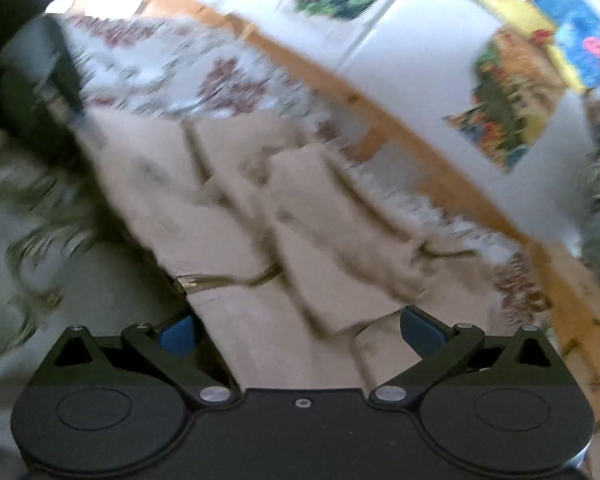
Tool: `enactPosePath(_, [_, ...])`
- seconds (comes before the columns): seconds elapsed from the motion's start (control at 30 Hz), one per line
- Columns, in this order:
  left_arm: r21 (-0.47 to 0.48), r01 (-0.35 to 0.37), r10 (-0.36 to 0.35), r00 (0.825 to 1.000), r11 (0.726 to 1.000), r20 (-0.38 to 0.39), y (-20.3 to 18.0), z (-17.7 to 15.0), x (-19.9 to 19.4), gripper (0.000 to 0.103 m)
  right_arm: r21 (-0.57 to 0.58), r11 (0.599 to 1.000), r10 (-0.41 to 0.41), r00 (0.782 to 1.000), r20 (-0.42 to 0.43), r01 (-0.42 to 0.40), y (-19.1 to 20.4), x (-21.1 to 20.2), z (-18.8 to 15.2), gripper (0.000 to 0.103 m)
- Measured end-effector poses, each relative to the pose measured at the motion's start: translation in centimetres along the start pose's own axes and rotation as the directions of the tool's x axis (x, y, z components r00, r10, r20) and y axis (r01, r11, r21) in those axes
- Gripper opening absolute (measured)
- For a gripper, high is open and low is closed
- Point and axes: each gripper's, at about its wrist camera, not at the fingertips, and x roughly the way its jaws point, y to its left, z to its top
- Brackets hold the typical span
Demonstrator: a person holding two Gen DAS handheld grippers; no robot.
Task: Fold large clothes
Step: 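Grasp the jacket's side edge with the left gripper and lift it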
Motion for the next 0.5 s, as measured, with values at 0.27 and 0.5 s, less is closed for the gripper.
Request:
enactPosePath(0.27, [-0.034,-0.010,0.014,0.995,0.999,0.097,1.0,1.3,-1.5,0.012,-0.135,0.987,-0.105,0.979,-0.176,0.082,0.0,0.6,-2.1,0.102])
enactPosePath(0.5, [0.004,-0.063,0.063,0.997,0.998,0.048,0.6,-1.8,-1.0,0.029,0.175,0.932,-0.255,0.918,-0.305,0.317,-7.1,-0.9,-5.0,0.074])
